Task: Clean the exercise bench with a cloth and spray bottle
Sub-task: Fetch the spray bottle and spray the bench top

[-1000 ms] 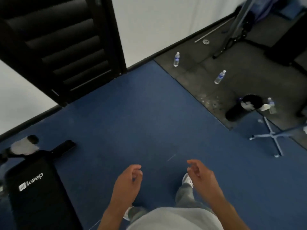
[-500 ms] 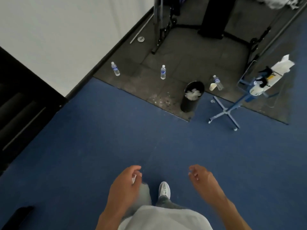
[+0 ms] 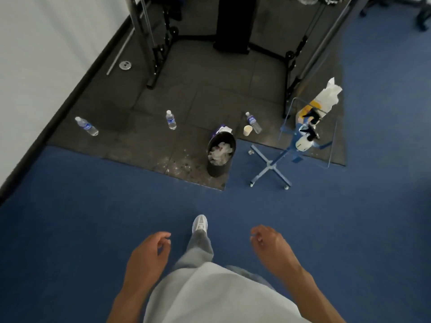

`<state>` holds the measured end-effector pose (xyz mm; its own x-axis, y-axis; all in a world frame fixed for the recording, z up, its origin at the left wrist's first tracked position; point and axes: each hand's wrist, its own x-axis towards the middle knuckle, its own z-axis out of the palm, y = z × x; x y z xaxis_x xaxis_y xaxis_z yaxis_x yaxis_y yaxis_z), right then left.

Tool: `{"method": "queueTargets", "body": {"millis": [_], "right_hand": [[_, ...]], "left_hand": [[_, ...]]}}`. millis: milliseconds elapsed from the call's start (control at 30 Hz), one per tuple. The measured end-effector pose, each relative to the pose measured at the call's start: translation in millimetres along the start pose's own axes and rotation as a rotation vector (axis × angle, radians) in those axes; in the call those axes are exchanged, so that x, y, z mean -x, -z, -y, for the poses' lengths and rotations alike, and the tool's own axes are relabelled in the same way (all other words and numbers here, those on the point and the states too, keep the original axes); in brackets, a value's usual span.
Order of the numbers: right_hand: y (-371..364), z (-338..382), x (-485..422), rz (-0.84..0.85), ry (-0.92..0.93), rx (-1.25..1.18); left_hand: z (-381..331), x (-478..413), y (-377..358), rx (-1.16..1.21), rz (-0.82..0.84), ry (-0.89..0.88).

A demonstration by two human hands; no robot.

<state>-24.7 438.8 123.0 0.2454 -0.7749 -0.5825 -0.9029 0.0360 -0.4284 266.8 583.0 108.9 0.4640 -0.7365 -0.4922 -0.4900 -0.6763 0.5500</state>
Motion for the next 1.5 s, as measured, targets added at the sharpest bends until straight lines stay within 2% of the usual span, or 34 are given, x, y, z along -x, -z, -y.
{"method": "queueTargets", "body": {"millis": [233,433,500,600,767,900,1000,1133,1333,1500], "right_hand": [[100,4,-95,-0.163,-0.091,-0.187],[174,-29,-192,-0.259,-0.151,-0.368],[208,-48,-235,-0.319,-0.147,-0.349],[264,-72,-307,-0.306,-0.194,-0.298],[336,-111,-443,-0.366,-0.239,-0.057],[359,-142,-525,-0.224,-0.321,0.053],[358,-167,-558,-0.097,-0.407,0.014],[349,-176,-573,-0.150,-0.413,-0.096],[359,-153,-556,-0.290,-0.310,-0.062],[374,-81,-499,-0.378,0.194,-0.183]], "left_hand": [[-138,-128,4,-0.066,0.116,-0.166],[-246,-206,-25,-0.098,0.152,-0.224],[-283,-232,-41,-0.105,0.148,-0.226],[-339,-267,-62,-0.103,0.143,-0.202],[-414,-314,-106,-0.088,0.168,-0.149],[-453,-340,-133,-0.080,0.205,-0.155],[-471,-356,-140,-0.061,0.203,-0.135],[-480,-373,-139,0.089,0.181,-0.013],[-476,-360,-120,0.177,0.166,0.062],[-462,-329,-88,0.345,0.085,0.127]]}}
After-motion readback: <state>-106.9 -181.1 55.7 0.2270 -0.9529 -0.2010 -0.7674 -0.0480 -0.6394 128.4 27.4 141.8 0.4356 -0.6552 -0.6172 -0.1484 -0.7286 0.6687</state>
